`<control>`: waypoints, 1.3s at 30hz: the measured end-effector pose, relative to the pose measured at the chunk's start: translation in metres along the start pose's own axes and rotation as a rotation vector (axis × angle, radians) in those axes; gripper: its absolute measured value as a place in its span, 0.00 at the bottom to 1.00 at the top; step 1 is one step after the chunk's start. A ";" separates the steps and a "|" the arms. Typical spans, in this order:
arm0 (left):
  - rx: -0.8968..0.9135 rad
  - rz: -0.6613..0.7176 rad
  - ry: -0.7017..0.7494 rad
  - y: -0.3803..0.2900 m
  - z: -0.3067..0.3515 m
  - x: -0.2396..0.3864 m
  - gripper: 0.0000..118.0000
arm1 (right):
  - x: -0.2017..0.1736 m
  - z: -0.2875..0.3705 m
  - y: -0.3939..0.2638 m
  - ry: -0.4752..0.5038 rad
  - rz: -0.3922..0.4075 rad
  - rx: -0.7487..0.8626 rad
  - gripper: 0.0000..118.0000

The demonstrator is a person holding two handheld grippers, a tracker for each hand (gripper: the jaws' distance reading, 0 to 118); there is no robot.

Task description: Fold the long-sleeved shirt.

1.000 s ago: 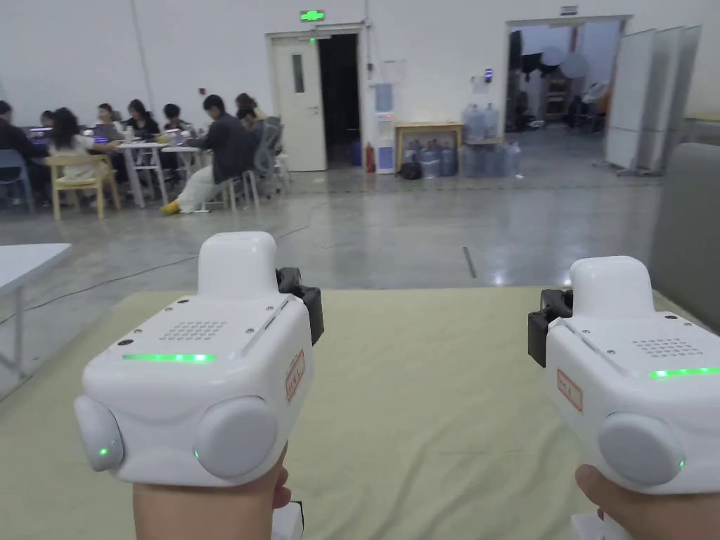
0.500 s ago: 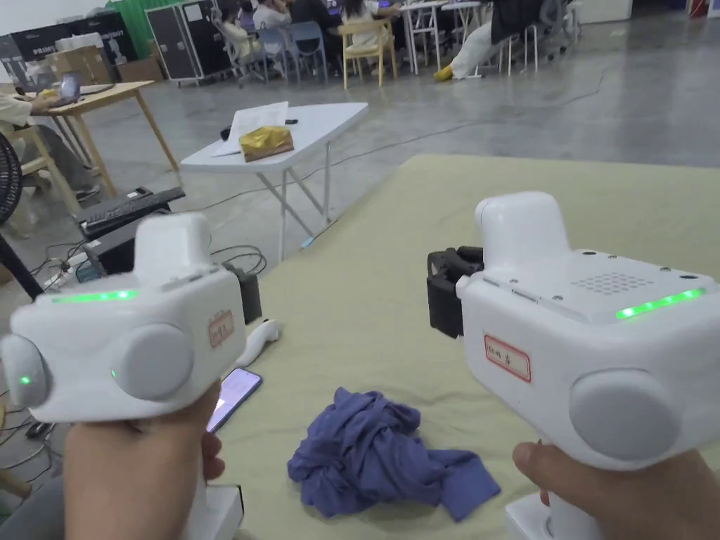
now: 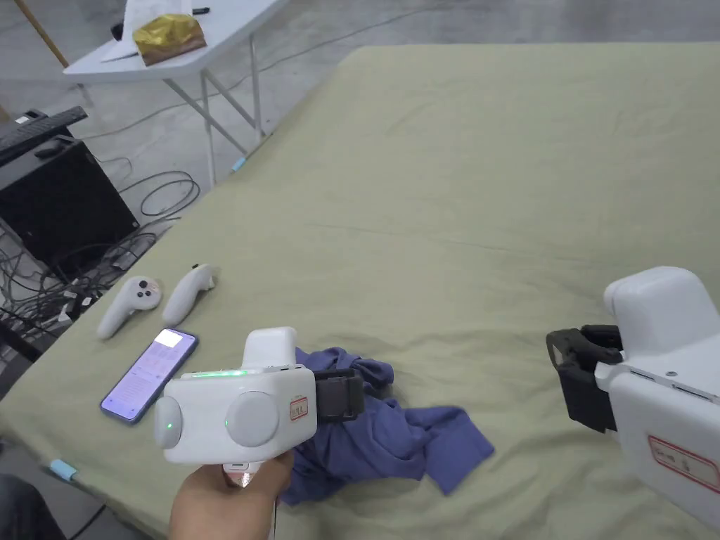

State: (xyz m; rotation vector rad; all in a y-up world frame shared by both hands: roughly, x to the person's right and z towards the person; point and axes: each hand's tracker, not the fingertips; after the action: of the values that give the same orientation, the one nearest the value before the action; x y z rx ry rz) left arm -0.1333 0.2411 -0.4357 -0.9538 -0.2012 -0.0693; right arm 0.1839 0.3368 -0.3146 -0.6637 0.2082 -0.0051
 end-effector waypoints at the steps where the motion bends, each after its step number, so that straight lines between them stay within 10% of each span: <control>1: -0.005 -0.017 0.000 0.011 -0.021 0.002 1.00 | 0.003 -0.003 -0.003 0.001 -0.007 -0.008 0.02; 4: -0.071 -0.032 0.049 0.016 -0.049 -0.001 0.99 | 0.005 -0.009 -0.009 -0.005 -0.013 -0.025 0.02; 6: -0.102 -0.045 0.091 0.012 -0.058 -0.009 0.29 | 0.005 -0.008 -0.009 -0.015 -0.008 -0.026 0.02; 7: -0.087 -0.034 0.058 0.012 -0.055 -0.013 0.20 | 0.006 -0.006 -0.009 -0.018 -0.008 -0.022 0.02; 13: 0.110 0.060 -0.024 0.043 0.020 0.004 0.19 | 0.010 0.023 -0.001 -0.035 -0.026 0.065 0.02; 27: 0.540 -0.254 -0.327 0.203 0.267 0.214 0.19 | 0.095 0.201 0.021 -0.329 -0.160 0.364 0.02; 39: 0.335 -0.459 -0.592 0.132 0.203 0.466 0.19 | 0.192 0.335 -0.023 -0.697 -0.248 0.401 0.02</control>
State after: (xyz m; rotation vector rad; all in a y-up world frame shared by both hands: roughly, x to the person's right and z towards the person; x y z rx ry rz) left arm 0.3142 0.4973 -0.3340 -0.5570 -0.9486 -0.1684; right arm 0.4382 0.5102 -0.0798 -0.2574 -0.5371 -0.0511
